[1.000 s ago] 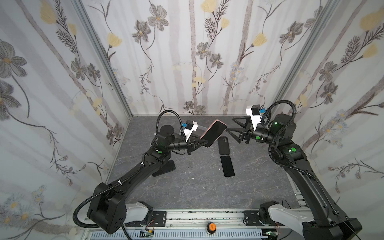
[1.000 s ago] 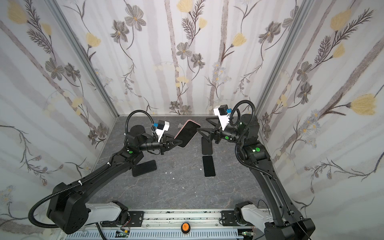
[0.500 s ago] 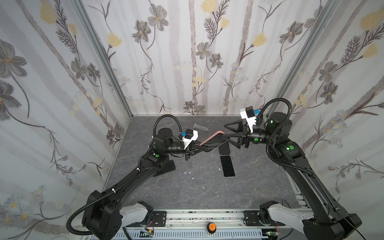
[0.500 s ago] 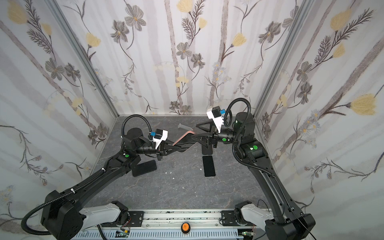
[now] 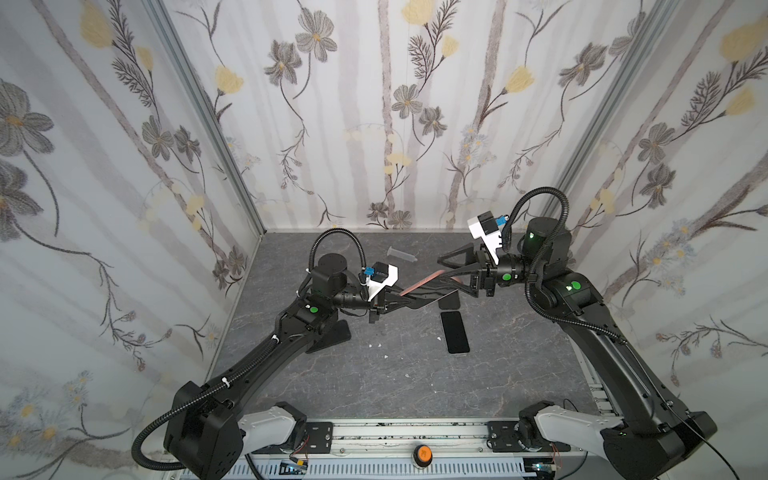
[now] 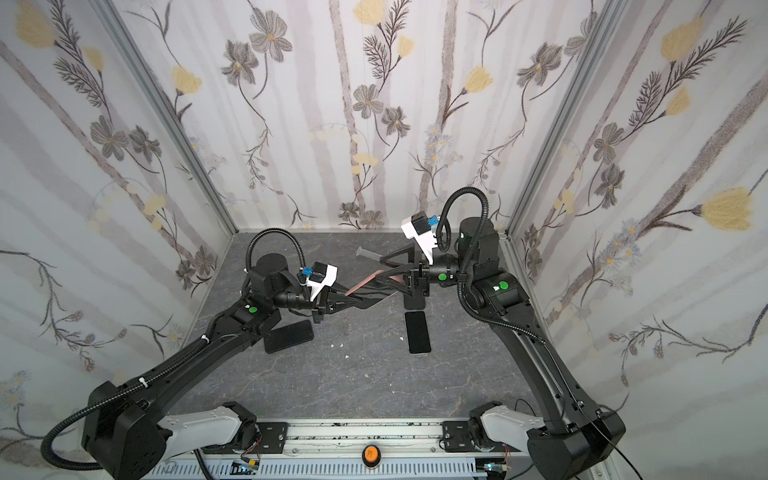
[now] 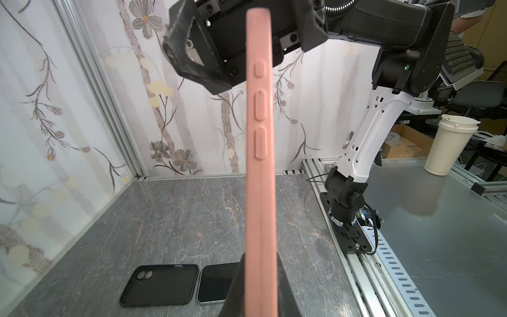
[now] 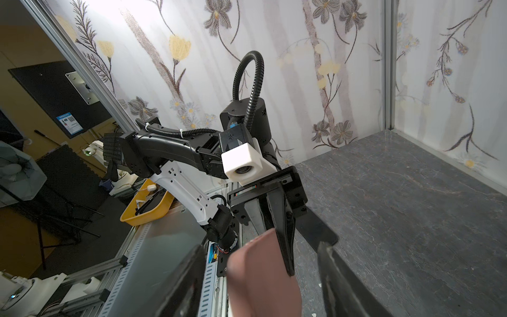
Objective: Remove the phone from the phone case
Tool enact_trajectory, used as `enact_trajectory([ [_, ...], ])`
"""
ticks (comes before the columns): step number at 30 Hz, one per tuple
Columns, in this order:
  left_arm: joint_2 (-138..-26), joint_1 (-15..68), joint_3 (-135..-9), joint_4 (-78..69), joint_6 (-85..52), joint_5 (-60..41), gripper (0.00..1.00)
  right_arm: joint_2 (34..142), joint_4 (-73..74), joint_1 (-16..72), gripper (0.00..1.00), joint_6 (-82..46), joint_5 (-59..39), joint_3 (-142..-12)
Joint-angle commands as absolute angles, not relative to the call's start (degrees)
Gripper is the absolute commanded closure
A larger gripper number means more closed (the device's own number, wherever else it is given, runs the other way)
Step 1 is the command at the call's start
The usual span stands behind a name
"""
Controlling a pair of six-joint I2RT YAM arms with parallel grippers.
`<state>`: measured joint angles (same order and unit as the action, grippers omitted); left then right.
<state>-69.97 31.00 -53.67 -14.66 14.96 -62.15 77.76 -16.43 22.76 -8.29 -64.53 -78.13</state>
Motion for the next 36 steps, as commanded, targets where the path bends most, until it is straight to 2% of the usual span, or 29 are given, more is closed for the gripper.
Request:
enact_trajectory([
  [1,-69.9,31.1,-54.5,-15.2,16.4,-63.0,1.00,78.4,-19.4,23.1,0.39,-5.6,-64.5,-79.2],
  [12,-69.4,31.0,-54.8,-14.9,16.1,-62.7,1.00,78.9,-19.3,24.1,0.60,-7.2,-65.2,-79.1],
  [18,-69.3,31.0,-55.1,-13.4,19.1,-59.2,1.00,78.4,-12.7,24.1,0.67,-16.7,-66.3,-77.1],
  [24,-70.4,30.9,-56.7,-12.0,22.4,-56.3,1.00,78.5,-7.2,23.9,0.67,-24.8,-66.3,-74.9],
  [32,-70.5,30.8,-57.4,-11.7,24.6,-53.5,1.00,78.5,-4.1,23.9,0.63,-29.3,-65.1,-74.1],
  [36,-70.5,30.7,-57.2,-11.5,25.5,-52.5,1.00,79.1,-3.9,23.5,0.65,-30.5,-64.6,-73.9],
])
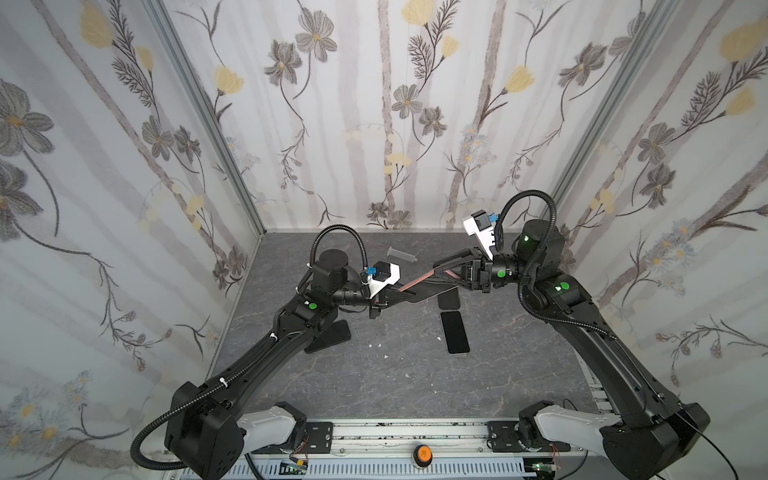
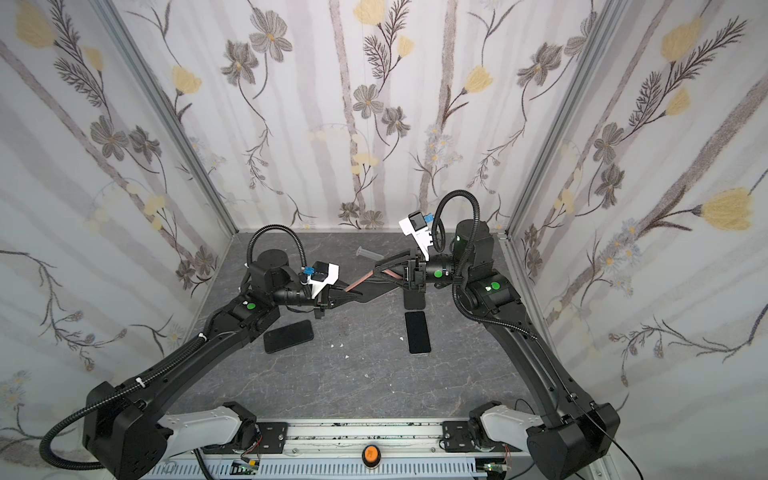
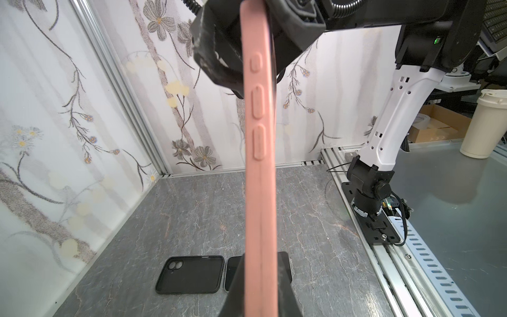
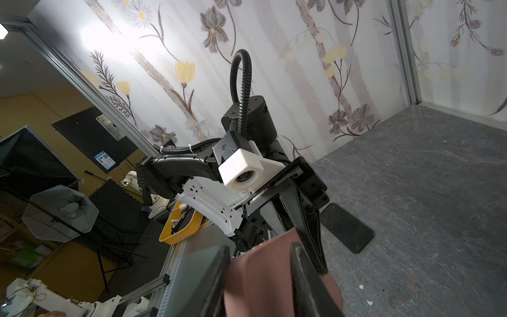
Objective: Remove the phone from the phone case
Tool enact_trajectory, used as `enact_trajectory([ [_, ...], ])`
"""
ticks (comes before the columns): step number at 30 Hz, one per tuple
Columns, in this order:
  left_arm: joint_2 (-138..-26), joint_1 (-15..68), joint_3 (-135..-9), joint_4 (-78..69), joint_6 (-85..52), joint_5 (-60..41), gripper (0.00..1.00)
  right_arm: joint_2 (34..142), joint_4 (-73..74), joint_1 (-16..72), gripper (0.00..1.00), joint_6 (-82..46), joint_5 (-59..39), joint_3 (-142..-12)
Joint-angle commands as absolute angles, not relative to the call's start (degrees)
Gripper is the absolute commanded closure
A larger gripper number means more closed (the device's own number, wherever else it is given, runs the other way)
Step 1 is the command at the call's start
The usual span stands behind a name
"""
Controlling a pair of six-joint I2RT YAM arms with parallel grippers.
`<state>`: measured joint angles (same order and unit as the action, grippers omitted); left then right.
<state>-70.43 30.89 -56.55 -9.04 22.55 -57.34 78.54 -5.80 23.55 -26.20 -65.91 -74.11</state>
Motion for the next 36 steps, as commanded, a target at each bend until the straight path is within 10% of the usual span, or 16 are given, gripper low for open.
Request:
enact_trajectory([
  [1,-70.4,30.7,-57.1,-11.5,25.7,-52.5,1.00,79.2,-3.4,23.5,0.65,-31.2,-64.4,-73.7],
  [5,-69.9,30.6,-56.9,-11.5,25.6,-52.7,1.00,79.1,-0.6,23.0,0.63,-34.1,-62.7,-73.5],
  [13,-68.1,30.6,-54.5,-12.5,23.3,-55.4,1.00,74.9,8.3,19.1,0.25,-36.7,-51.9,-71.4],
  [29,-63.5,30.4,-50.2,-32.6,1.1,-57.7,1.00,66.0,31.2,18.2,0.26,-35.1,-53.7,-57.5],
  [36,-65.1,30.0,-49.5,-32.2,3.1,-60.4,1.00,69.0,7.7,21.5,0.23,-18.4,-59.0,-68.9],
])
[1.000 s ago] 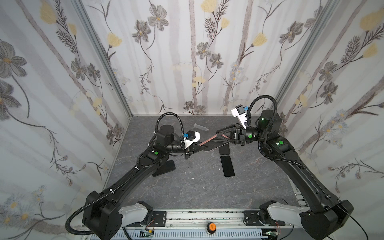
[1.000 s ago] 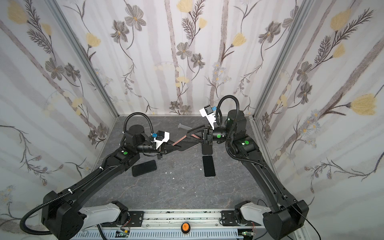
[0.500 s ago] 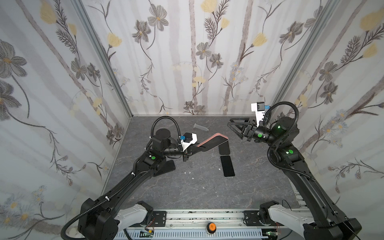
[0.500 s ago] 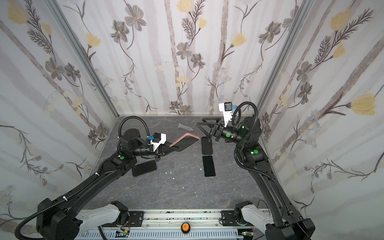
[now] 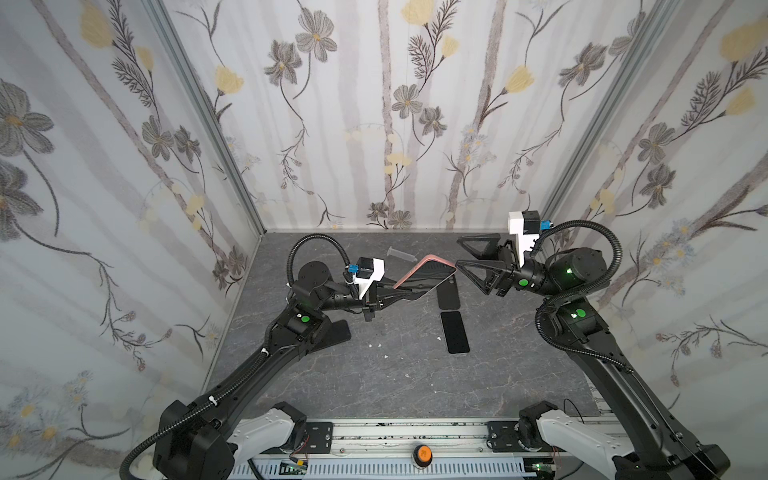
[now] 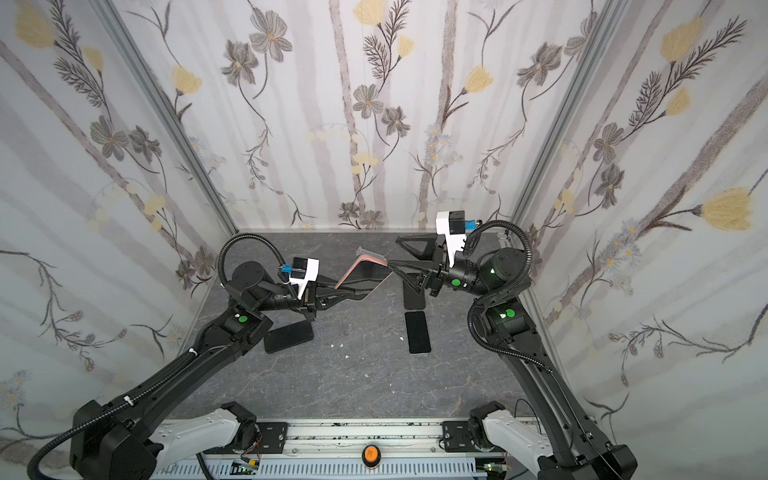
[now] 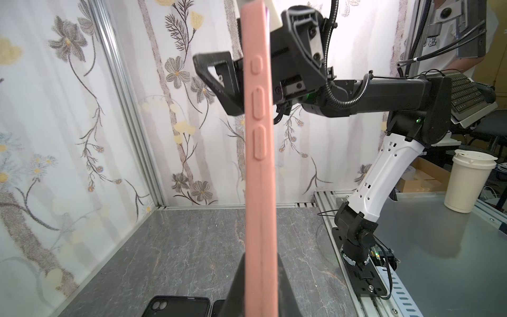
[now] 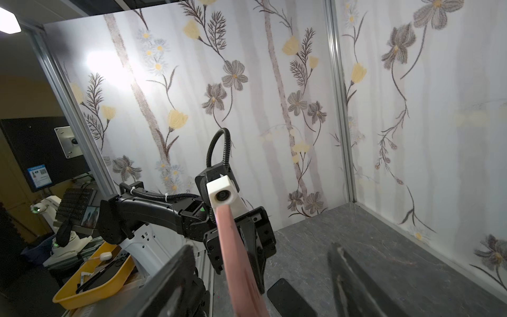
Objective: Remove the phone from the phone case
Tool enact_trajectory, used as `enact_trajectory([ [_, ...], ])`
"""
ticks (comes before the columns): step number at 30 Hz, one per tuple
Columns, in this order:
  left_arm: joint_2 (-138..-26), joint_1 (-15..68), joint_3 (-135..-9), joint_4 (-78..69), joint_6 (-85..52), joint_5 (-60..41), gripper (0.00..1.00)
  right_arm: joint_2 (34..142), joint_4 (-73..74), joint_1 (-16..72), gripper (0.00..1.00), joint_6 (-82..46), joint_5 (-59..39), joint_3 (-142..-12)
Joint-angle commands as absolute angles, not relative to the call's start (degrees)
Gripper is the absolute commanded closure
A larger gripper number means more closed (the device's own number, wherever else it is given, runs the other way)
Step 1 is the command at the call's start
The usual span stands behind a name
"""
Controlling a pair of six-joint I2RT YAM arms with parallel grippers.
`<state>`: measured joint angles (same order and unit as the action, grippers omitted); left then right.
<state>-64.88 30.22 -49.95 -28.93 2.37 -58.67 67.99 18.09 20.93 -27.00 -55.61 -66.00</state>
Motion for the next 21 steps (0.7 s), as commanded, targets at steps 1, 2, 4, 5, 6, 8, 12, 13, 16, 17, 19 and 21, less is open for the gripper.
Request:
enact_trajectory([
  [1,-65.3,29.9,-49.4,-31.6,4.0,-60.4,1.00,69.8,3.6,21.5,0.24,-16.2,-59.7,-70.7],
  [2,-65.5,29.8,-49.4,-30.3,4.9,-60.3,1.00,70.7,0.2,21.6,0.24,-14.4,-60.5,-72.2],
  [4,-66.1,29.9,-51.0,-25.2,7.8,-60.4,1.00,71.9,-5.8,21.7,0.25,-11.4,-61.5,-74.5],
  [5,-66.6,30.0,-52.6,-20.6,10.6,-60.0,1.00,72.3,-8.3,21.9,0.25,-9.9,-61.4,-75.1],
  [6,-66.9,30.2,-54.1,-16.5,13.7,-59.1,1.00,72.5,-10.3,21.9,0.26,-8.5,-61.2,-75.6],
  [8,-67.3,30.7,-56.4,-9.7,19.0,-56.2,1.00,72.8,-13.8,21.9,0.26,-5.7,-60.7,-76.3],
  [12,-67.0,30.6,-57.0,-8.3,21.2,-56.2,1.00,73.3,-17.6,21.8,0.26,-3.0,-60.7,-77.2],
  [13,-67.2,30.6,-57.3,-7.8,21.6,-56.2,1.00,73.5,-18.1,21.8,0.26,-2.7,-60.7,-77.5],
  [16,-67.3,30.7,-57.6,-7.0,22.9,-56.4,1.00,74.2,-19.0,22.5,0.26,-2.7,-61.1,-78.6],
  [17,-67.4,30.7,-57.5,-6.8,23.5,-56.5,1.00,74.6,-19.7,22.8,0.26,-2.2,-60.9,-79.1],
  [19,-67.6,30.6,-57.6,-6.4,24.3,-56.5,1.00,75.8,-22.0,23.3,0.26,-0.8,-60.3,-80.5],
  [21,-67.8,30.7,-57.9,-6.1,24.7,-56.8,1.00,77.3,-24.8,23.9,0.28,0.8,-59.5,-82.3],
])
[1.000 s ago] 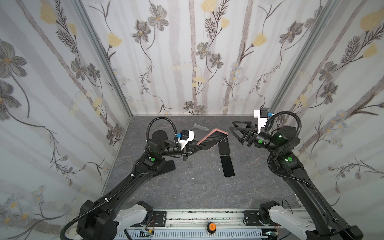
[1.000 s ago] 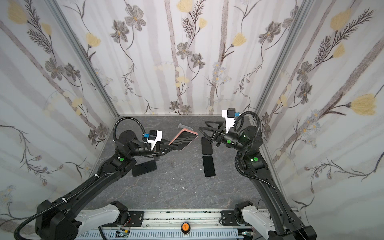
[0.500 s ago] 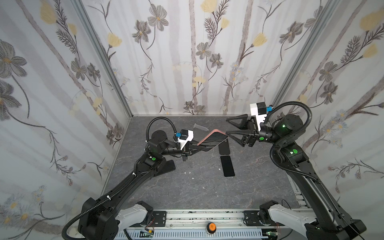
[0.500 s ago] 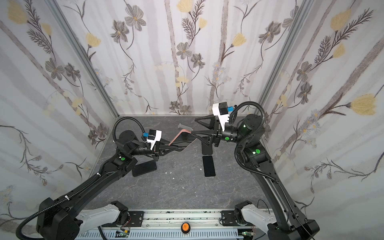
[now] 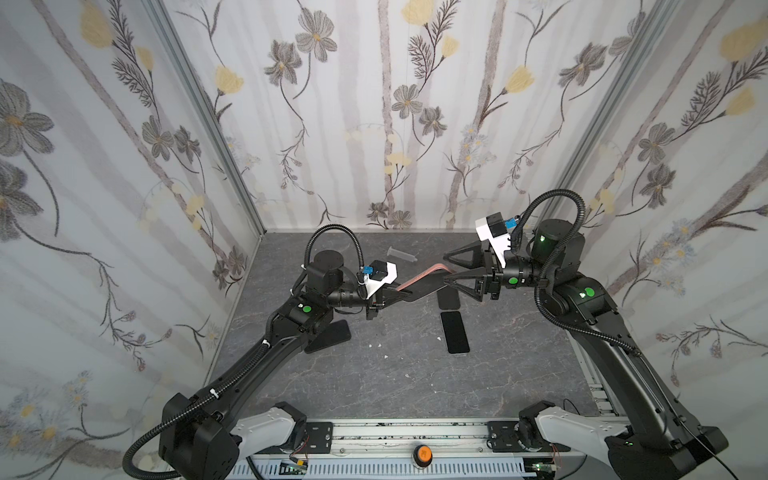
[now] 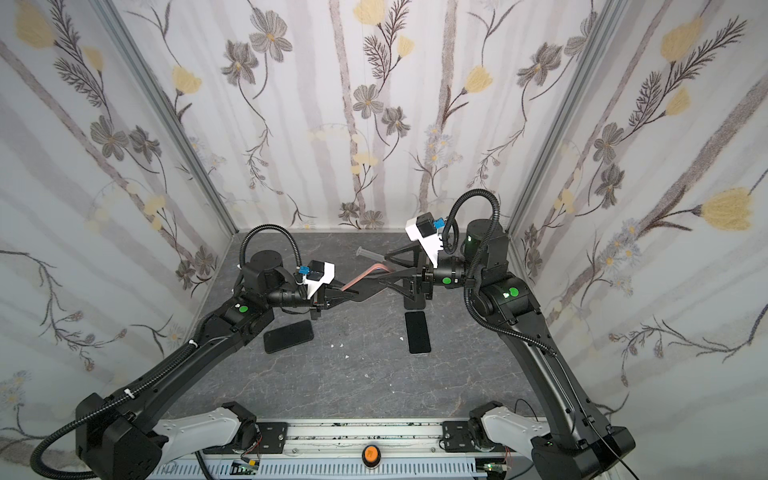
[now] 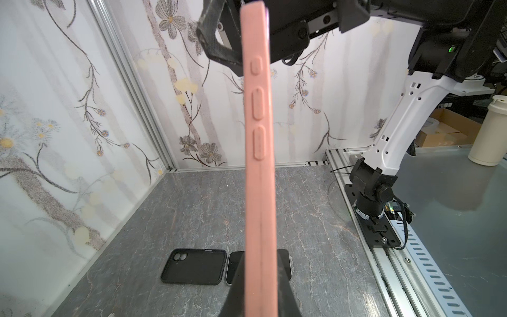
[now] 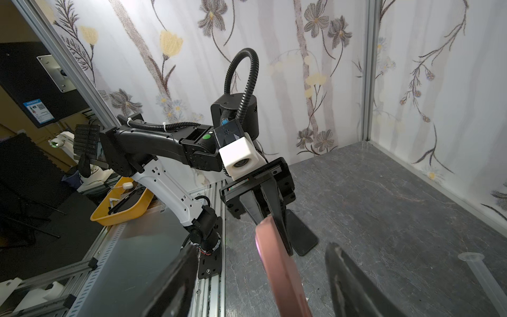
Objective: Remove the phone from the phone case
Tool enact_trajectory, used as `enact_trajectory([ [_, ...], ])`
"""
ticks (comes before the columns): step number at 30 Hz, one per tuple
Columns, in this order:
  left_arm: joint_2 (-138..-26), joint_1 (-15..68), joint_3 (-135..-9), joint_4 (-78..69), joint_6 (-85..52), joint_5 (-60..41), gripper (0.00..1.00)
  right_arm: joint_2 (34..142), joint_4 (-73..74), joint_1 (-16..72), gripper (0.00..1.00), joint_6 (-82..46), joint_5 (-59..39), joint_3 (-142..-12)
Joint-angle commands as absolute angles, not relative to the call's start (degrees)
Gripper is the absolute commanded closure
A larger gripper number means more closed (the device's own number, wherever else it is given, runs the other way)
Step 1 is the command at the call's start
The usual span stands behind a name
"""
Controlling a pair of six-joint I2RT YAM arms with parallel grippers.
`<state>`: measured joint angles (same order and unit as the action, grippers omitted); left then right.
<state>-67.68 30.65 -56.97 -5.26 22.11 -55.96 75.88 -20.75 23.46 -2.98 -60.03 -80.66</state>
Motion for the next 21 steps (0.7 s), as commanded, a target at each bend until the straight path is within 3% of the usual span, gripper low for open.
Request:
enact_trajectory([
  [1,-67.9,30.7,-58.2,-6.0,24.8,-57.1,1.00,77.7,-25.6,24.2,0.28,1.3,-59.3,-82.8],
  [11,-68.3,30.7,-58.5,-5.6,25.5,-57.8,1.00,80.4,-28.6,25.4,0.38,2.3,-58.7,-85.0],
  [21,-68.4,30.7,-58.5,-5.4,26.0,-58.0,1.00,81.8,-27.6,25.6,0.59,-0.5,-61.0,-85.0],
])
